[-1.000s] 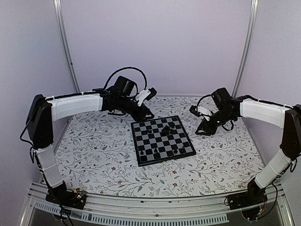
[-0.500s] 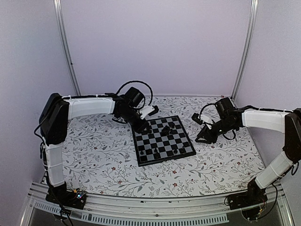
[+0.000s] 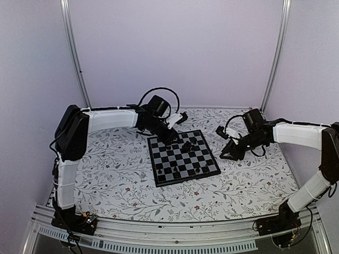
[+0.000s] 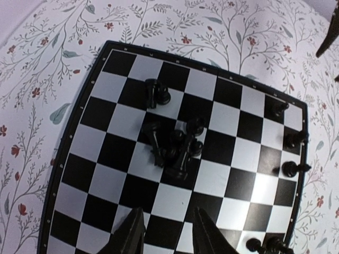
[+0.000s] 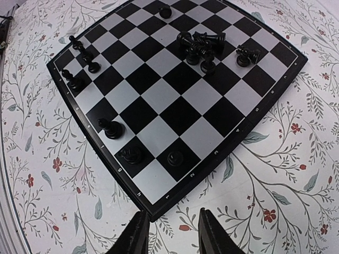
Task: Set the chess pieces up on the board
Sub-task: Pick up the chess piece from the chessboard.
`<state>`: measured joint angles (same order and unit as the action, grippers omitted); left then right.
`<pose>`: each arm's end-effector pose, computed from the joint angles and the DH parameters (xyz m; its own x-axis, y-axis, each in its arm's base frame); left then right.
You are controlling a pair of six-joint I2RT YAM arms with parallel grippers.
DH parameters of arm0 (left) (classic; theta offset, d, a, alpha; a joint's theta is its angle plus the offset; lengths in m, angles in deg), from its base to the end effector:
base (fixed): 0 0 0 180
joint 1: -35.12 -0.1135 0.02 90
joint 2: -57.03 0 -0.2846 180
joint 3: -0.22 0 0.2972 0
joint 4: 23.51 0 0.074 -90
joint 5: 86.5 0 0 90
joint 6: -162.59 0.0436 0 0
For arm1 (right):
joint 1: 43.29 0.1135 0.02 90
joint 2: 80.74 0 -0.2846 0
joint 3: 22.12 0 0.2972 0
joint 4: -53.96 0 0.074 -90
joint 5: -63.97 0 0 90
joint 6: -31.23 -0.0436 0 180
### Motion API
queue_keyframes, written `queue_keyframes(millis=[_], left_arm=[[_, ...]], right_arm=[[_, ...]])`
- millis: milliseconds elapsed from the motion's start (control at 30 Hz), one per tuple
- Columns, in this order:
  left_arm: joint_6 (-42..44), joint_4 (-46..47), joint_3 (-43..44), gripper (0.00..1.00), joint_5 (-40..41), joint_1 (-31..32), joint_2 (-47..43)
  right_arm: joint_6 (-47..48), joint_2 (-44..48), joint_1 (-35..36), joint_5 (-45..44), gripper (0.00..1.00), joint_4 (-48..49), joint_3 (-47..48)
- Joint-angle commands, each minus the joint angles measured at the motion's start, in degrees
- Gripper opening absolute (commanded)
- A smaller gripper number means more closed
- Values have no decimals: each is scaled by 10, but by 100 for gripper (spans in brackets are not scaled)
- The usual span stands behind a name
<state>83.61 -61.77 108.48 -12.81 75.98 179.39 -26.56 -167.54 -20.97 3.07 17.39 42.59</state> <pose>0.3938 -0.3569 0.1898 -0.4430 0.6258 -0.6419 0.8581 0.5033 -0.1015 0.3044 0.1479 0.1901 -0.3669 -0.6541 -0.6615 -0.8999 0.4297 0.0742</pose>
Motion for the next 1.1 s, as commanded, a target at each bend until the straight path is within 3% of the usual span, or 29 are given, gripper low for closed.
queue_keyframes(millis=[0, 167, 333, 433, 567, 767, 1067], left_arm=[[-32, 47, 43, 32, -4, 18, 48], [-52, 46, 58, 33, 10, 20, 42], [-138, 19, 59, 37, 36, -17, -29], [-155, 44, 12, 39, 79, -37, -98], [-149, 138, -116, 45, 120, -47, -192], [-151, 204, -192, 45, 80, -77, -217], [-186, 198, -194, 44, 7, -101, -222]], right_arm=[[2, 8, -4, -5, 34, 8, 17], [0, -42, -2, 18, 34, -28, 97], [-4, -138, 19, 37, 33, -66, 195], [0, -181, 40, 24, 32, -81, 244], [1, -251, 58, 21, 33, -106, 315], [-6, -319, 76, 13, 33, -130, 387], [-17, -368, 89, 3, 34, -141, 421]])
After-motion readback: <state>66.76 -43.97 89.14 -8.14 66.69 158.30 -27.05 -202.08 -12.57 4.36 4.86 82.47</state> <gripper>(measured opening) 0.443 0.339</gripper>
